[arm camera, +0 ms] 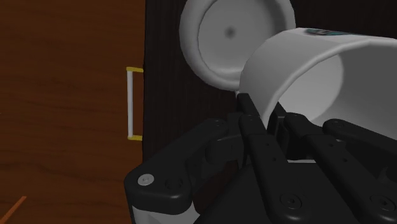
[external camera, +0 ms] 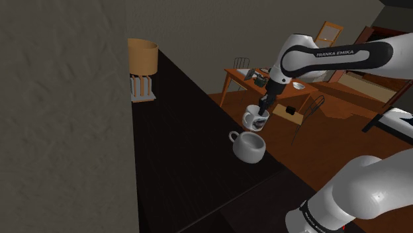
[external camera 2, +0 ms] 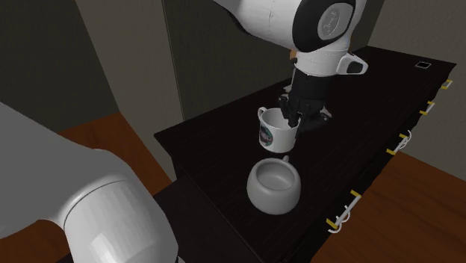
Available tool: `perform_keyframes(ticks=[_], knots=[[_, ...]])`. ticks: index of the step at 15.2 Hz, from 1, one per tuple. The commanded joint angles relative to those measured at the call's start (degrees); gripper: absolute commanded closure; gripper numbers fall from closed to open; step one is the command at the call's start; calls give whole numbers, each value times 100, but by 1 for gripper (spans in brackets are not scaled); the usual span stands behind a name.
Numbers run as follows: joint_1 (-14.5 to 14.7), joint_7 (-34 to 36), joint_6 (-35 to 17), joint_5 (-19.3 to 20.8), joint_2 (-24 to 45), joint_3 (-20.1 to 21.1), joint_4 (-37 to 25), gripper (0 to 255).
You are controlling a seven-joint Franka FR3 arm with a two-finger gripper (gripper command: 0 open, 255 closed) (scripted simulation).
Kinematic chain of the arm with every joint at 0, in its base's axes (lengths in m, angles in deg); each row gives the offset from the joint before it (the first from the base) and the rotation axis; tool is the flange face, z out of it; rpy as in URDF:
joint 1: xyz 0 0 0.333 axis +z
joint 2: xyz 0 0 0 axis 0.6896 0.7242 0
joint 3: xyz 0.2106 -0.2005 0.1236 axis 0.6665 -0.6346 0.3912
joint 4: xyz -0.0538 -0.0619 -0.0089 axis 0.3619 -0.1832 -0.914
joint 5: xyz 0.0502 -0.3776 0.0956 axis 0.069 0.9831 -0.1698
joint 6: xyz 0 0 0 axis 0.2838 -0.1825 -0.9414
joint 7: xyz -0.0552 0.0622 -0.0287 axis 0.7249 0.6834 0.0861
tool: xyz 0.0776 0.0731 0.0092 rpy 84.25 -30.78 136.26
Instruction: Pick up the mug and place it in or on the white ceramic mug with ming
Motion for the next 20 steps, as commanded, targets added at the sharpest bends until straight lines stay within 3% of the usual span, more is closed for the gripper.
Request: perform_keyframes(ticks=[1,16,20], knots=[[-43,-97,-104,32,-3,-70,108,255],[-19,-206,-1392,-31,564,-154,836,255],[-17,-213,-1451,-37,597,-158,862,255]])
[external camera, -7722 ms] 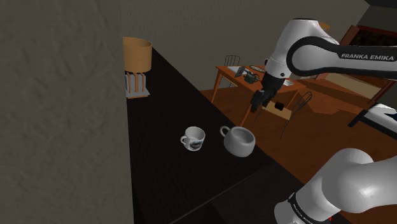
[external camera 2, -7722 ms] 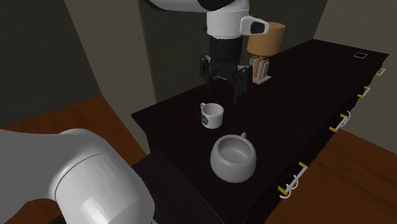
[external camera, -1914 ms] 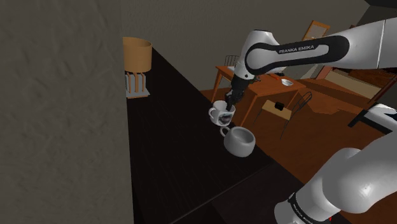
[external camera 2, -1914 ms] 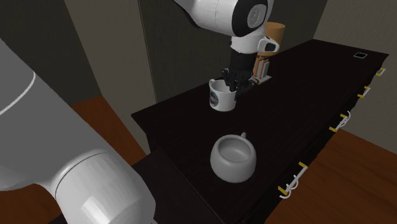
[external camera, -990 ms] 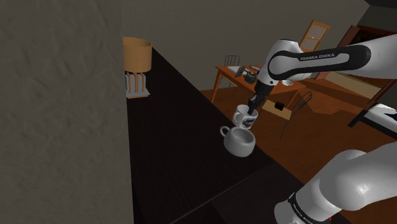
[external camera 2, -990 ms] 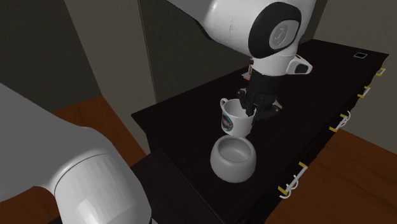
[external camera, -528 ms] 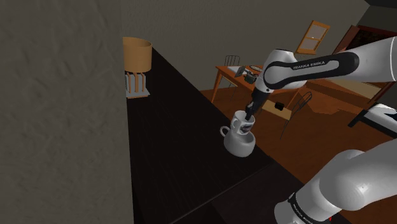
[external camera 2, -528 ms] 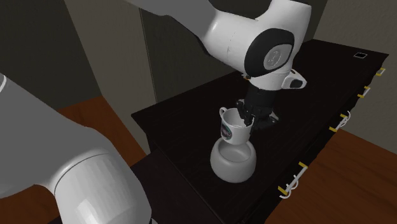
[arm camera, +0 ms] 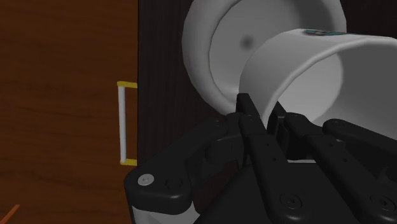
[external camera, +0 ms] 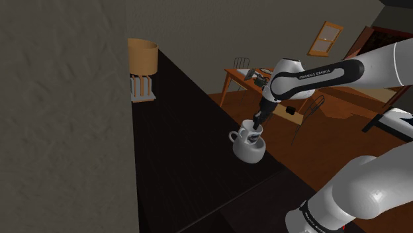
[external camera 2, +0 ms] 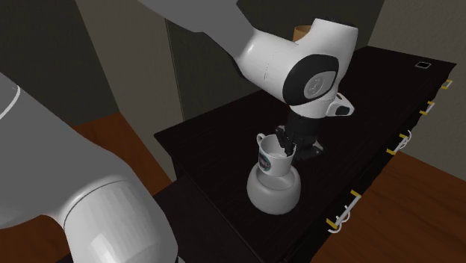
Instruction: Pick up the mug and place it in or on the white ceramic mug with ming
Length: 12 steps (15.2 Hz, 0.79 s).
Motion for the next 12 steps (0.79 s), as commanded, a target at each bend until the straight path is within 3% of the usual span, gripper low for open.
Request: perform_keyframes(ticks=[1,4,5,10,12], knots=[[0,-3,-12,-1,12,-2,5,255],[0,-3,-12,-1,12,-2,5,255],[-1,-5,-11,0,7,-3,9,0],[0,-3,-12,-1,12,-2,5,0],[-19,28,430,37,-216,17,-211,0]])
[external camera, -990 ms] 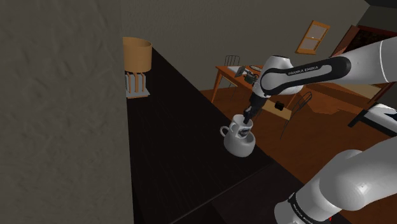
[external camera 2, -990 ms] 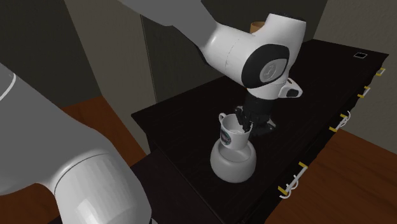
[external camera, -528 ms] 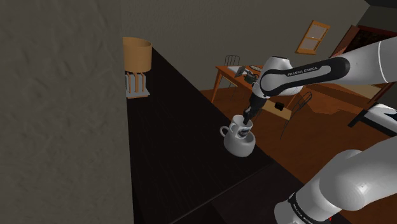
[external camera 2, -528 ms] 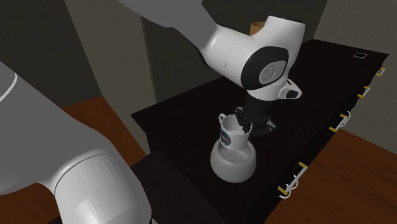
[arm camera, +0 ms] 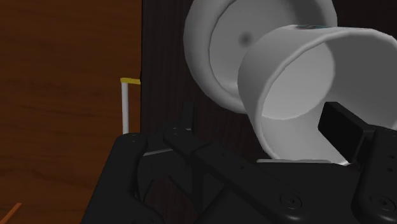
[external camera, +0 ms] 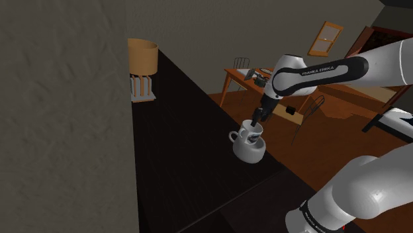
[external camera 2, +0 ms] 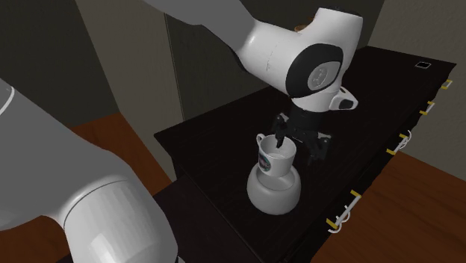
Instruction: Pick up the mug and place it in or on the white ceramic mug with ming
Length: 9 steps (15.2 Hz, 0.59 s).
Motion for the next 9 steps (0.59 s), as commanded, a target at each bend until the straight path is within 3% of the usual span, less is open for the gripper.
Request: perform_keyframes(ticks=[1,9], knots=[[-14,31,389,30,-203,20,-180,0],[-20,39,558,38,-273,28,-279,0]])
